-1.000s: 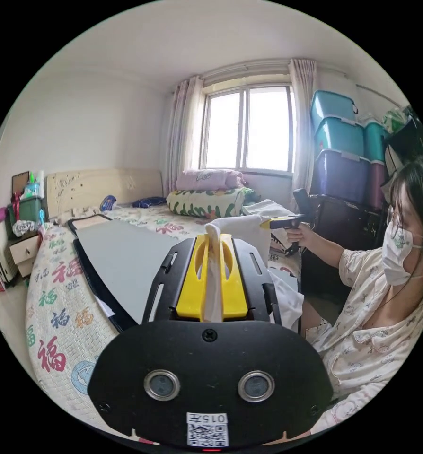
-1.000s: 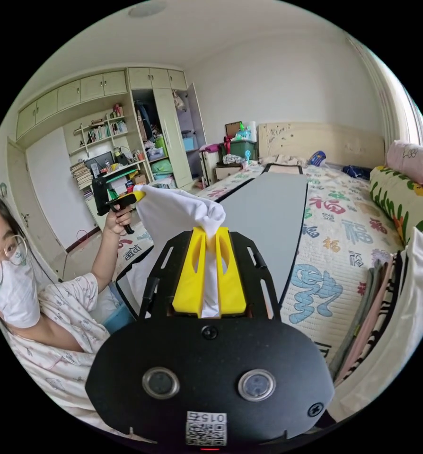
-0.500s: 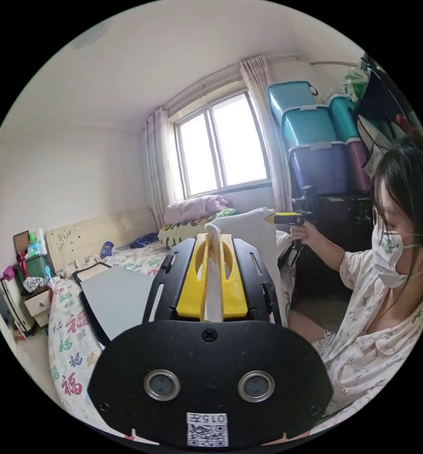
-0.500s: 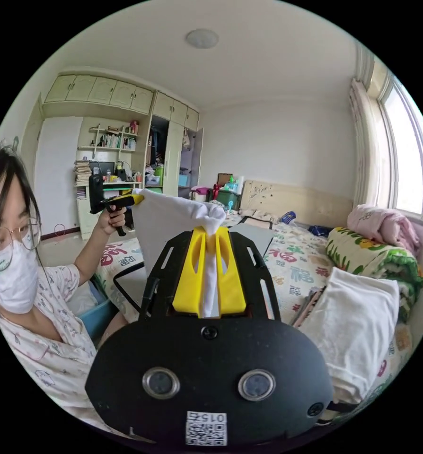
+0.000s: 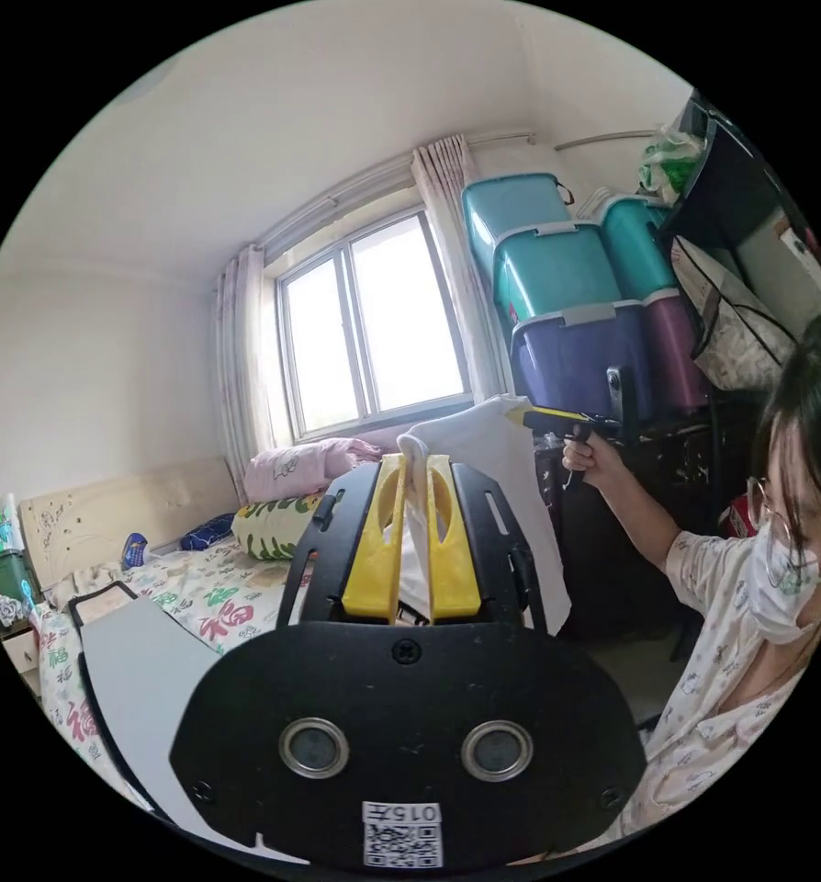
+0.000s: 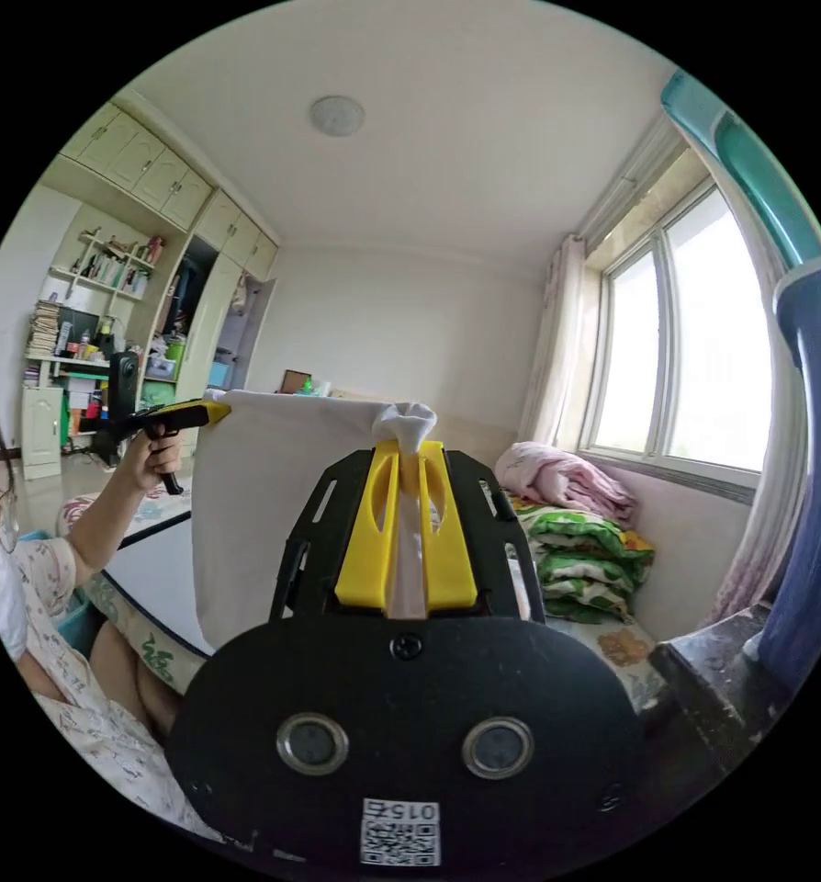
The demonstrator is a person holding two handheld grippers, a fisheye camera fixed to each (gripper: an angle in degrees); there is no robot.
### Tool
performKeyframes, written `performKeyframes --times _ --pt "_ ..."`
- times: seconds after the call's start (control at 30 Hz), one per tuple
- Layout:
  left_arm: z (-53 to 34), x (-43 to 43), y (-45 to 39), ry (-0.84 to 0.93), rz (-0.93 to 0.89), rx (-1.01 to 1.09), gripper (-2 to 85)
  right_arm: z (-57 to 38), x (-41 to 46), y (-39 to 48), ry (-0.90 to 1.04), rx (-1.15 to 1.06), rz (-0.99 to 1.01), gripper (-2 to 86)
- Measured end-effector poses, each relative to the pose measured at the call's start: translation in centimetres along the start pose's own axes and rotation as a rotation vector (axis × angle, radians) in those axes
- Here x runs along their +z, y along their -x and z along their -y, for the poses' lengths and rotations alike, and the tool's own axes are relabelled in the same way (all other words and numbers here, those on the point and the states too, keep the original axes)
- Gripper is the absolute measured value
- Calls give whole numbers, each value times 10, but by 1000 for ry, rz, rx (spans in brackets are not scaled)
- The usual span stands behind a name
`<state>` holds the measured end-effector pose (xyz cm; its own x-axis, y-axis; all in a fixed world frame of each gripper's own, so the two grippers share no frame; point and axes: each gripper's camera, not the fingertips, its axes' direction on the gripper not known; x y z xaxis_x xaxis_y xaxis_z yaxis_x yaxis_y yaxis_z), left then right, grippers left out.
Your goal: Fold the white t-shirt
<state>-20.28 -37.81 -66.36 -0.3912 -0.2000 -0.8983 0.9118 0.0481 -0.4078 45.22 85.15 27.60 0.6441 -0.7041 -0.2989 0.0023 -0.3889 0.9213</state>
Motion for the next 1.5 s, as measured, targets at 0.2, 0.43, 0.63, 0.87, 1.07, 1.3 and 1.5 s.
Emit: performKeyframes --times 0.2,0.43,0.63,0.87,1.07,1.3,1.5 --pt "-34 155 33 81 62 -54 9 -5 90 -58 105 42 -159 40" --pt "-111 324 105 273 134 -149 11 -52 260 -118 349 128 -236 42" --pt "-159 408 175 354 187 -217 13 -77 371 -115 492 -5 -345 42" --pt "-204 498 253 455 181 -261 13 -131 489 -97 643 -309 -547 35" --pt "-214 543 288 531 199 -173 15 -134 521 -120 640 -301 -557 31" --pt "-178 469 381 531 340 -291 11 -125 525 -143 567 -246 -566 31" --pt "-134 271 431 421 123 -353 7 -113 514 -180 495 -135 -517 41"
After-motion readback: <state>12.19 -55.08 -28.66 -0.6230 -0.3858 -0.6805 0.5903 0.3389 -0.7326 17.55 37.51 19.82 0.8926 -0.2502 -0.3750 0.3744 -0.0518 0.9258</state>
